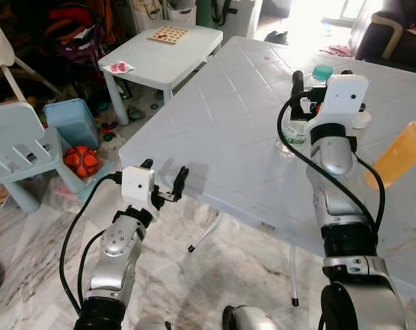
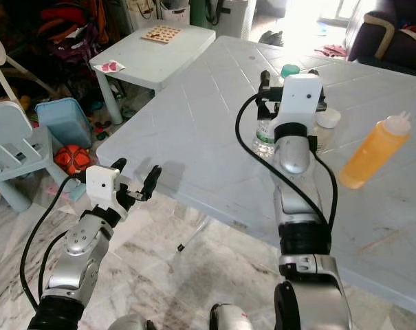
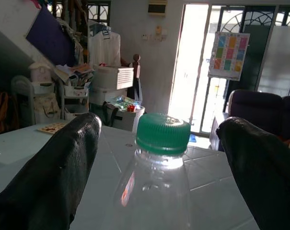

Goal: Restocking fridge

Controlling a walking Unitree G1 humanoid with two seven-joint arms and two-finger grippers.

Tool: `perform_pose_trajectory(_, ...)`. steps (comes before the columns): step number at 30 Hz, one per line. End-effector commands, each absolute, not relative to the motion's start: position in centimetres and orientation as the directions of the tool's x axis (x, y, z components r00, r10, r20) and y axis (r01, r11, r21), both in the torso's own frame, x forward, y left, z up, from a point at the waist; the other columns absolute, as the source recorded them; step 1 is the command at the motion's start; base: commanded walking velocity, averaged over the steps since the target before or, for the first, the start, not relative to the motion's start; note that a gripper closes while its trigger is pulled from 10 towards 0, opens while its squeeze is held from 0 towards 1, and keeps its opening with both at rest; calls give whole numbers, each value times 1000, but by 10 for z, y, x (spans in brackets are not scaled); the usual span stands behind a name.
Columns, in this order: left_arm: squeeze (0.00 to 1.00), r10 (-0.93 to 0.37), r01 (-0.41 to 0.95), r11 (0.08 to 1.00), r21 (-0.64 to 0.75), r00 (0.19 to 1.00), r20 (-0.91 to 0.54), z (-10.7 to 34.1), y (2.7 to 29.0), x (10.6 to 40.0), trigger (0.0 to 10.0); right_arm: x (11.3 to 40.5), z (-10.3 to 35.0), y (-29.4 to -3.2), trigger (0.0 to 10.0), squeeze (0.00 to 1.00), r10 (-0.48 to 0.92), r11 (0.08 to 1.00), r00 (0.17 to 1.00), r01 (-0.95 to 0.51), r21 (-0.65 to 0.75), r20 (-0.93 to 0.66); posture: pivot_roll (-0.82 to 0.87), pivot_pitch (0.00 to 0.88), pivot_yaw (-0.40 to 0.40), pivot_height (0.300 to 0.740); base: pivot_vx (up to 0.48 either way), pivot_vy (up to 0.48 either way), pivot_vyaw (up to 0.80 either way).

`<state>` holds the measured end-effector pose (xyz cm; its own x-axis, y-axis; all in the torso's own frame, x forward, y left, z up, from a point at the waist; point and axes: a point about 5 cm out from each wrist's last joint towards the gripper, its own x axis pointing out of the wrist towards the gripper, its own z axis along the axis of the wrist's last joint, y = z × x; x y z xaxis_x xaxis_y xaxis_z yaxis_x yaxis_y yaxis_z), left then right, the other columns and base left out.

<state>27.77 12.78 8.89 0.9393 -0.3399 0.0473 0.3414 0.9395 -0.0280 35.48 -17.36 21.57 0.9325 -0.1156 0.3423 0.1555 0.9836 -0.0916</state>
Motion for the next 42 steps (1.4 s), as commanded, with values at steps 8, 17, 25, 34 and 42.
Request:
perform_pose_trajectory(8,0,-352,353,936,-8,935,37,89,131,276,10000,366,222,-182,10000,1000,-131,986,936,156,-52,327,94,72,25,740,0,0,0)
perform_pose_trajectory(17,0,-351,351,936,-4,936,35,89,129,276,10000,376,229,-189,10000,1000,-127,986,943,153,-60,308,99,70,21,740,0,0,0)
perform_pose_trajectory(25,0,-351,352,936,-2,936,36,92,125,275,10000,380,231,-183,10000,0,-85,992,958,108,-71,275,96,70,20,740,0,0,0)
perform_pose_trajectory(34,0,-351,352,936,-1,935,37,94,124,275,10000,380,223,-182,0,0,-84,994,965,99,-48,247,95,70,18,740,0,0,0)
perform_pose_trajectory(42,0,-350,350,937,-3,936,36,95,123,275,10000,381,224,-183,0,0,-78,995,967,92,-47,243,93,71,16,740,0,0,0)
